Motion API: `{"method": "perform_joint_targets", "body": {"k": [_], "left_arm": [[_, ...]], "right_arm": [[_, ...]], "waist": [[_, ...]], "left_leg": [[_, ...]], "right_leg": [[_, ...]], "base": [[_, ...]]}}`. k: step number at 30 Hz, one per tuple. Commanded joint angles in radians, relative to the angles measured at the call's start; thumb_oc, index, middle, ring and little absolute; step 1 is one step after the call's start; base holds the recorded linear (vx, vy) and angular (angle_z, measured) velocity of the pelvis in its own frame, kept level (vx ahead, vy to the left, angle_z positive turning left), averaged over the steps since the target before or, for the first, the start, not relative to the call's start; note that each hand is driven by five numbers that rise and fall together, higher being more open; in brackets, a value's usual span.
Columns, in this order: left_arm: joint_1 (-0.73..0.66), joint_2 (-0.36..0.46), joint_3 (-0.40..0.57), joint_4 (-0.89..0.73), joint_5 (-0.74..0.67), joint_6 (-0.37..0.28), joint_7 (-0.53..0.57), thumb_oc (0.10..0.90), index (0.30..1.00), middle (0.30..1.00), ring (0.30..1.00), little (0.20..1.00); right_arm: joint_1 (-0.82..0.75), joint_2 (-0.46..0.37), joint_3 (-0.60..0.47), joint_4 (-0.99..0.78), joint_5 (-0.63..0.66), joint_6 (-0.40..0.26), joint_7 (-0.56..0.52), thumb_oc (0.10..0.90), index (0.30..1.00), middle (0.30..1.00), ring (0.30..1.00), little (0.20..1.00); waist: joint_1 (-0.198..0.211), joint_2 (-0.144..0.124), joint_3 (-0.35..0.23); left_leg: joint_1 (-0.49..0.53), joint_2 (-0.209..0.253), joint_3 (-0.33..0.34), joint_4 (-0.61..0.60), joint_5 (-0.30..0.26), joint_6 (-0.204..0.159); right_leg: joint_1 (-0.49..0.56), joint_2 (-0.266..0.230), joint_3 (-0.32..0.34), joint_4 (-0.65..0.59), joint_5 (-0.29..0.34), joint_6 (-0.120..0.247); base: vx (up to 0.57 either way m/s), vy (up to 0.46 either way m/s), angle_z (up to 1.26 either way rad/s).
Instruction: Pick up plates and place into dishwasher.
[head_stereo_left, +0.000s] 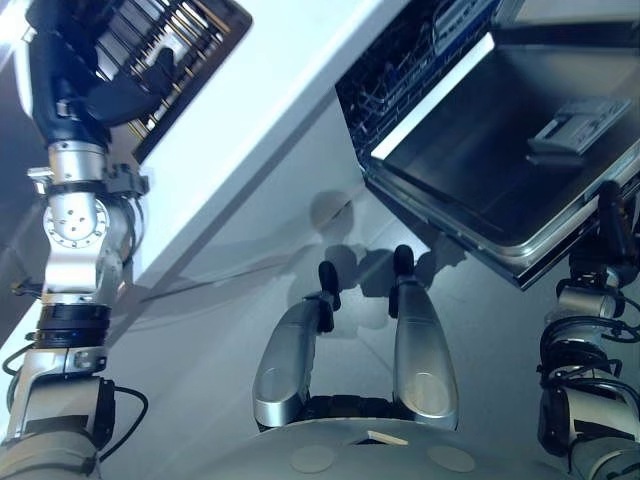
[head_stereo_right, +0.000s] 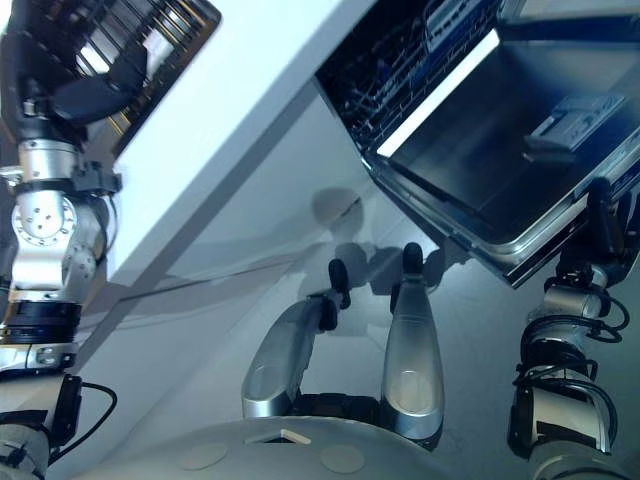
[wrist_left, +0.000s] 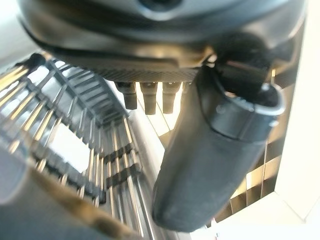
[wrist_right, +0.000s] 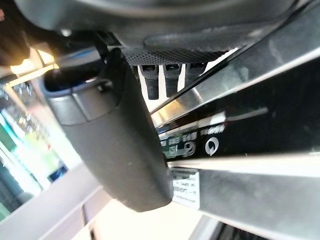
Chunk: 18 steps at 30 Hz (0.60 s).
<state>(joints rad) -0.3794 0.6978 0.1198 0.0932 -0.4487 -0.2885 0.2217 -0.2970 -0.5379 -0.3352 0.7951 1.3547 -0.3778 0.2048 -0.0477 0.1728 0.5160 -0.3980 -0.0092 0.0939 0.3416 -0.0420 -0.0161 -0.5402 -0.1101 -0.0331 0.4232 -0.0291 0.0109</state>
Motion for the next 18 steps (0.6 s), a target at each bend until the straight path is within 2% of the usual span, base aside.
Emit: {"method": "perform_joint_targets", "body": {"k": [1,5,10,13,18], "left_arm": [[-0.027,-0.157,-0.083,-0.043,0.026,-0.076,0.053,0.8,0.9,0.9,0.9,0.9],[-0.035,-0.145,-0.085,-0.052,0.028,-0.074,0.057,0.8,0.9,0.9,0.9,0.9],[-0.034,-0.123,-0.092,-0.052,0.029,-0.075,0.048,0.8,0.9,0.9,0.9,0.9],[-0.026,-0.113,-0.094,-0.052,0.032,-0.083,0.046,0.8,0.9,0.9,0.9,0.9],[-0.023,-0.106,-0.094,-0.032,0.044,-0.097,0.042,0.8,0.9,0.9,0.9,0.9]], "right_arm": [[-0.12,-0.031,0.175,-0.102,-0.052,0.104,0.225,0.8,0.9,0.9,0.9,0.9],[-0.157,-0.048,0.228,-0.136,-0.085,0.175,0.286,0.8,0.9,0.9,0.9,0.9],[-0.193,-0.039,0.309,-0.302,-0.068,0.31,0.394,0.8,0.9,0.9,0.9,0.9],[-0.212,-0.023,0.346,-0.409,-0.054,0.335,0.442,0.8,0.9,0.9,0.9,0.9],[-0.301,0.044,0.393,-0.63,-0.066,0.352,0.462,0.8,0.9,0.9,0.9,0.9]], "waist": [[-0.011,-0.014,0.004],[0.008,-0.024,0.004],[0.03,-0.05,0.004],[0.042,-0.065,0.004],[0.062,-0.092,0.004]], "left_leg": [[-0.116,-0.026,-0.022,0.103,0.076,-0.012],[-0.147,-0.033,-0.026,0.09,0.077,-0.011],[-0.16,-0.038,-0.041,0.084,0.068,-0.007],[-0.158,-0.04,-0.046,0.08,0.06,-0.004],[-0.146,-0.042,-0.054,0.073,0.041,0.004]], "right_leg": [[0.015,0.051,-0.036,0.062,-0.067,-0.048],[-0.029,0.049,-0.038,0.078,-0.067,-0.042],[-0.039,0.046,-0.051,0.076,-0.055,-0.031],[-0.031,0.045,-0.059,0.064,-0.046,-0.025],[-0.007,0.046,-0.067,0.043,-0.032,-0.015]], "base": [[-0.01,0.042,-0.3],[-0.02,0.006,0.03],[-0.01,-0.01,-0.1],[-0.01,-0.009,0.0],[-0.01,0.007,-0.21]]}}
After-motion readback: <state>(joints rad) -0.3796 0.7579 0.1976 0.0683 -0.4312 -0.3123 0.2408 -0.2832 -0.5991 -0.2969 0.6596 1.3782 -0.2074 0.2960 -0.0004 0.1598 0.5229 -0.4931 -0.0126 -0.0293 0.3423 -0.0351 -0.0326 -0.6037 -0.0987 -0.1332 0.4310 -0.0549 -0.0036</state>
